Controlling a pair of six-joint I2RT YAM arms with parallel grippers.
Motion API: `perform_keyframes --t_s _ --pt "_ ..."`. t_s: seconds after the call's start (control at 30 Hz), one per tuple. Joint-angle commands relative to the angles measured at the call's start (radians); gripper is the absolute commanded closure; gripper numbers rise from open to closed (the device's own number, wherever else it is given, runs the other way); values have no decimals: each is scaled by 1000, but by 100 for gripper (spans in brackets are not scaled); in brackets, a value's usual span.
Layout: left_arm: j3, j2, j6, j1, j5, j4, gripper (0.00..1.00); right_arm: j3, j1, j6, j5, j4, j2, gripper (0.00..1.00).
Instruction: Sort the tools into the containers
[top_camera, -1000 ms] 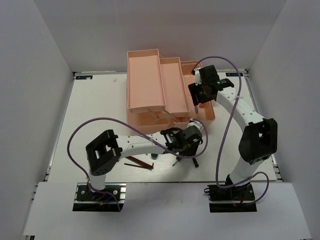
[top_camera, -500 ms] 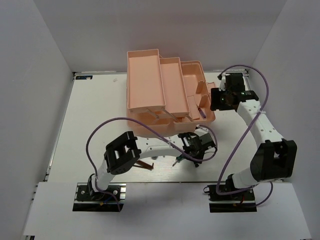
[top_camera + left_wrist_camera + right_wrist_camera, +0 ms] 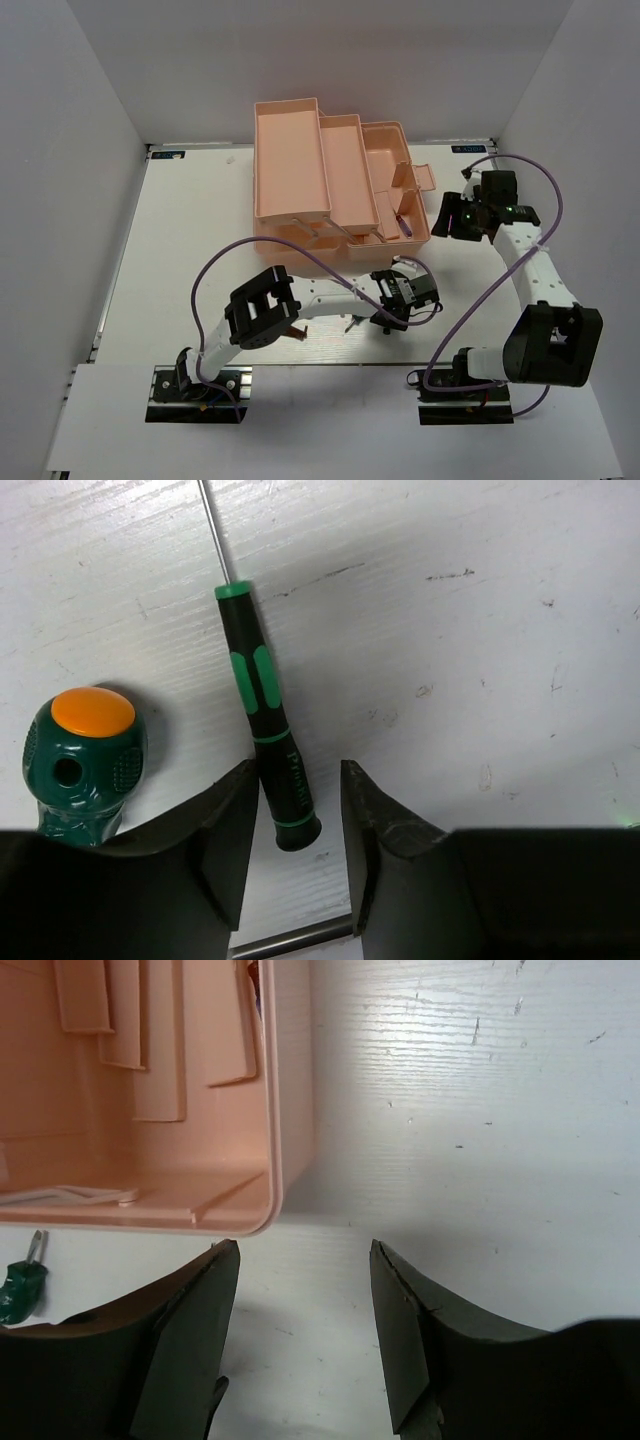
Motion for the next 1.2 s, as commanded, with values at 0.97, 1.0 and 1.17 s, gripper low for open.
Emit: perform_keyframes --t_s 0.97,1.0,1.17 --pt "408 -76 418 120 -141 47 100 -229 -179 -27 -46 138 -374 100" --pt "419 -76 429 131 -141 58 100 -228 -180 -30 -62 141 -374 100" --pt "514 -5 452 220 -195 87 100 -244 -191 -61 -164 143 -388 80"
